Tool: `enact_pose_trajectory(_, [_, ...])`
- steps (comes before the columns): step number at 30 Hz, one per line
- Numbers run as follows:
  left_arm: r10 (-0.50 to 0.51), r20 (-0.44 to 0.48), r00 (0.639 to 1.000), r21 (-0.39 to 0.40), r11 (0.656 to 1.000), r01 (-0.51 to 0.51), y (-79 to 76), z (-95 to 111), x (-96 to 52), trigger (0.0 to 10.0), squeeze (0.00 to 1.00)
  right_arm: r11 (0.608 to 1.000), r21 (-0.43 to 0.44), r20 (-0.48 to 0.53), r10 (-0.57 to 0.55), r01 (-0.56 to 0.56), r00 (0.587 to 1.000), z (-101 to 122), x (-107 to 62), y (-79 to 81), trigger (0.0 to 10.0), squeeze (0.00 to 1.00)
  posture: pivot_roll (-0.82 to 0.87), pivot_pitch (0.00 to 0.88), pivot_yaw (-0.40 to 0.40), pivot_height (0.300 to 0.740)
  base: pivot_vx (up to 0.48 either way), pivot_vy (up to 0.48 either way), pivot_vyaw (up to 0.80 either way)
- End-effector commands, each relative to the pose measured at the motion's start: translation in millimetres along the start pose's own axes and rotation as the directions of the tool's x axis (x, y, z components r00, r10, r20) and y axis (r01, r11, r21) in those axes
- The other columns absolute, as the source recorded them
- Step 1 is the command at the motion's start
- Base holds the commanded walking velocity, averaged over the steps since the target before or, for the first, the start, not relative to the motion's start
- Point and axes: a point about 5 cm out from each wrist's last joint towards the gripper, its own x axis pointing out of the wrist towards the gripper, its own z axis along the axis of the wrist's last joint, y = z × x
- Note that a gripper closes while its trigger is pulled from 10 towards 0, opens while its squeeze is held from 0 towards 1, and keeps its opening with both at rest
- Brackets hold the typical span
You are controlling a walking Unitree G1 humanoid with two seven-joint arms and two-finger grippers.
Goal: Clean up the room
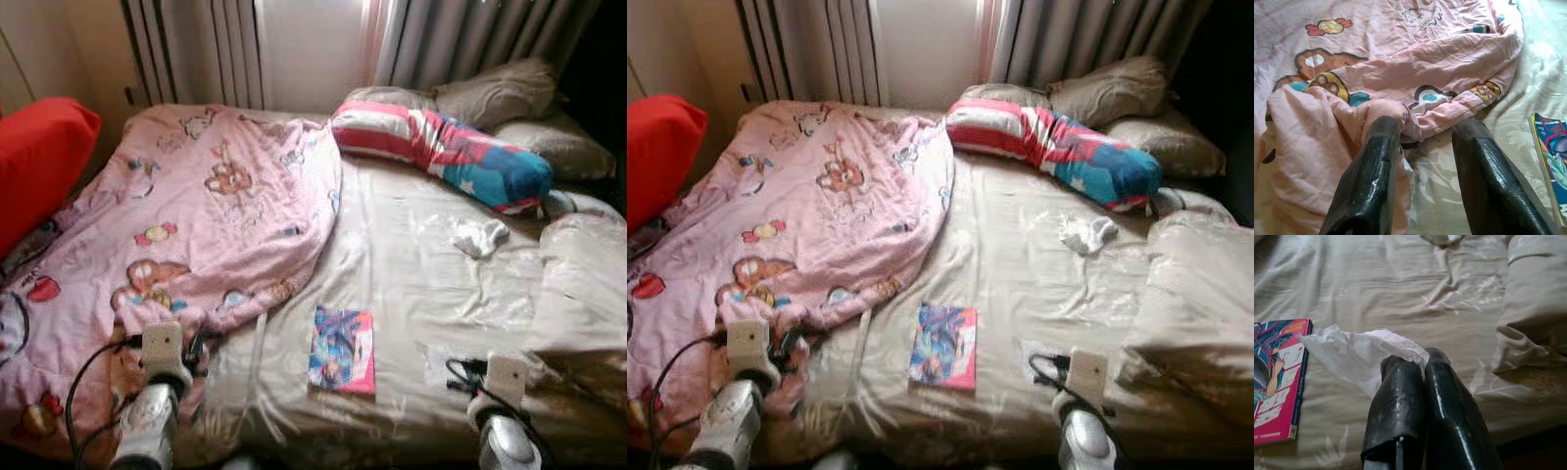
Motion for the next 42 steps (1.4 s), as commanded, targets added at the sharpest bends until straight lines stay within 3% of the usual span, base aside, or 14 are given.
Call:
enact_pose_trajectory(1, [-0.009, -0.041, 0.999, 0.017, 1.000, 0.009, -0.8, -6, -1.5, 10.0, 0.00, 1.000, 0.013, -0.039, -0.028, 0.029, 0.999, -6, -2.0, -7.6, 10.0, 0.00, 0.00, 0.000, -0.050, 0.740, 0.000, 0.000, 0.00])
enact_pose_trajectory(12, [0.000, -0.211, 0.977, 0.013, 1.000, 0.002, 1.2, -20, -1.1, 10.0, 0.00, 0.998, 0.014, -0.218, -0.055, 0.059, 0.974, -31, -10.2, -15.7, 10.0, 0.00, -0.02, 0.000, -0.010, 0.740, 0.000, 0.000, 0.00])
enact_pose_trajectory(20, [0.042, -0.403, 0.914, 0.046, 0.999, -0.026, 2.8, -48, -15.0, 10.0, 0.00, 0.997, 0.026, -0.390, -0.060, 0.076, 0.919, -62, -26.2, -22.3, 10.0, 0.00, -0.01, 0.000, -0.005, 0.740, 0.000, 0.000, 0.00])
enact_pose_trajectory(26, [0.053, -0.450, 0.892, 0.051, 0.998, -0.033, 4.4, -59, -23.0, 10.0, 0.00, 0.998, 0.022, -0.428, -0.042, 0.057, 0.903, -70, -31.0, -20.5, 10.0, 0.00, -0.01, 0.000, 0.000, 0.740, 0.000, 0.000, 0.00])
enact_pose_trajectory(31, [0.011, -0.542, 0.840, 0.044, 0.999, 0.015, 3.2, -74, -34.0, 10.0, 0.00, 0.999, -0.012, -0.494, -0.034, 0.032, 0.869, -85, -41.6, -21.5, 10.0, 0.00, 0.00, 0.000, 0.003, 0.740, 0.000, 0.000, 0.00])
enact_pose_trajectory(34, [0.017, -0.548, 0.836, 0.077, 0.997, 0.030, 4.7, -75, -35.7, 10.0, 0.00, 1.000, -0.018, -0.503, -0.026, 0.020, 0.864, -88, -43.8, -20.8, 10.0, 0.00, 0.00, 0.000, 0.003, 0.740, 0.000, 0.000, 0.00])
enact_pose_trajectory(37, [0.062, -0.528, 0.847, 0.087, 0.996, -0.019, 11.6, -72, -34.3, 10.0, 0.00, 0.999, -0.006, -0.509, -0.032, 0.034, 0.860, -90, -45.6, -22.3, 10.0, 0.00, 0.00, 0.000, 0.006, 0.740, 0.000, 0.000, 0.00])
enact_pose_trajectory(42, [0.144, -0.423, 0.895, 0.103, 0.989, -0.110, 27.8, -54, -25.4, 10.0, 0.00, 1.000, -0.005, -0.474, -0.007, 0.005, 0.881, -81, -38.3, -15.0, 10.0, 0.00, 0.00, 0.000, 0.005, 0.740, 0.000, 0.000, 0.00])
